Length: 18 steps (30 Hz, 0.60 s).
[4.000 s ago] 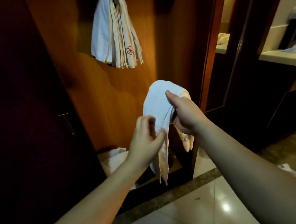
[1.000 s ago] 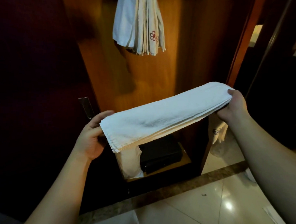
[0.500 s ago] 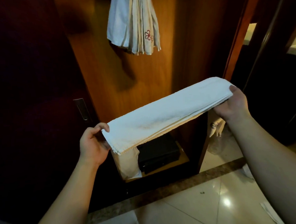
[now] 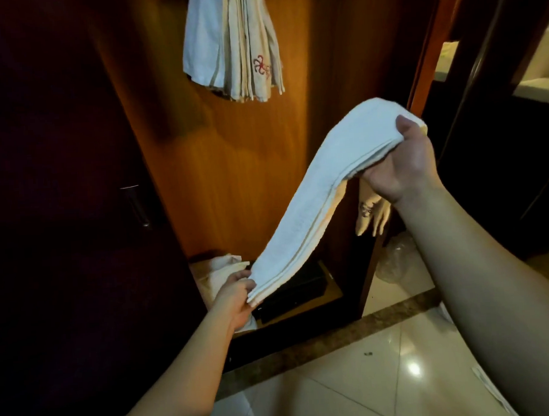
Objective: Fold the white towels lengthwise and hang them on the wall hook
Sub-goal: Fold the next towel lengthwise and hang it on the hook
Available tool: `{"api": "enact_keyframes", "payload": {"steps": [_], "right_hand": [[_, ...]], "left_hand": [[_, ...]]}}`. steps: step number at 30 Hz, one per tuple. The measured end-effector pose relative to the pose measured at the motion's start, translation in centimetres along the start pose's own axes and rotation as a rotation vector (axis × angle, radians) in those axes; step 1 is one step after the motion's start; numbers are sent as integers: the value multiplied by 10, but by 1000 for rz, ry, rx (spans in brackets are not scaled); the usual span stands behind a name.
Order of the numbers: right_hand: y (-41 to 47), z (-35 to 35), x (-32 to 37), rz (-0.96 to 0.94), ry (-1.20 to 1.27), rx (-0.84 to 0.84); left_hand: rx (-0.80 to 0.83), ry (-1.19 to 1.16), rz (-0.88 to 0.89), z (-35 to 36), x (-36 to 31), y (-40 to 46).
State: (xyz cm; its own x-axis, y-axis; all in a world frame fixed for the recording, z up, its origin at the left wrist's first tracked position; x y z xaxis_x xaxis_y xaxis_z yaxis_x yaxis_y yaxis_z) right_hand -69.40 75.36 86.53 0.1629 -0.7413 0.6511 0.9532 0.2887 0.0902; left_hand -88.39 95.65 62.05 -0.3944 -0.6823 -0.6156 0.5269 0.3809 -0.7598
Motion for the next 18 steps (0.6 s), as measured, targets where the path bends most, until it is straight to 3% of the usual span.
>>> {"api": "enact_keyframes", "payload": {"steps": [5,8,10,13,15,18], "right_hand": [[-3,27,4,-12,-91,101],[-1,34,5,-17,-133,98],[0,39,5,-15,-187,90],[1,50,6,-23,-287,90],[1,60,7,-27,-316,103],[2,75,14,-27,-286,129]], "left_hand": [[-79,241,-27,27,7,-2],[-182,274,252,48,-20,-29],[-81,177,486,74,-42,-71],[275,250,686,136,-57,-142],[387,387,715,171,-56,-165],[387,481,683,206,-52,-171]]}}
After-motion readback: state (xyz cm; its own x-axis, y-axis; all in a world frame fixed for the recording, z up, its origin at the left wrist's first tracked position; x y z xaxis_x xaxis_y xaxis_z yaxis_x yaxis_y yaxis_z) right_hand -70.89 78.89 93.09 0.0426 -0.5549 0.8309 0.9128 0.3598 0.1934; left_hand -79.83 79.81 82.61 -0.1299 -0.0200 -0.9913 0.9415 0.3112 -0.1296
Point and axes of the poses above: each hand's wrist, its own y-axis towards the middle knuckle, its own z-axis out of the palm, x = y × z, the point moved 8 cm from there along y, towards the middle knuckle, and after that the axes turned 13 degrees about -z, right-handed, at the moved point
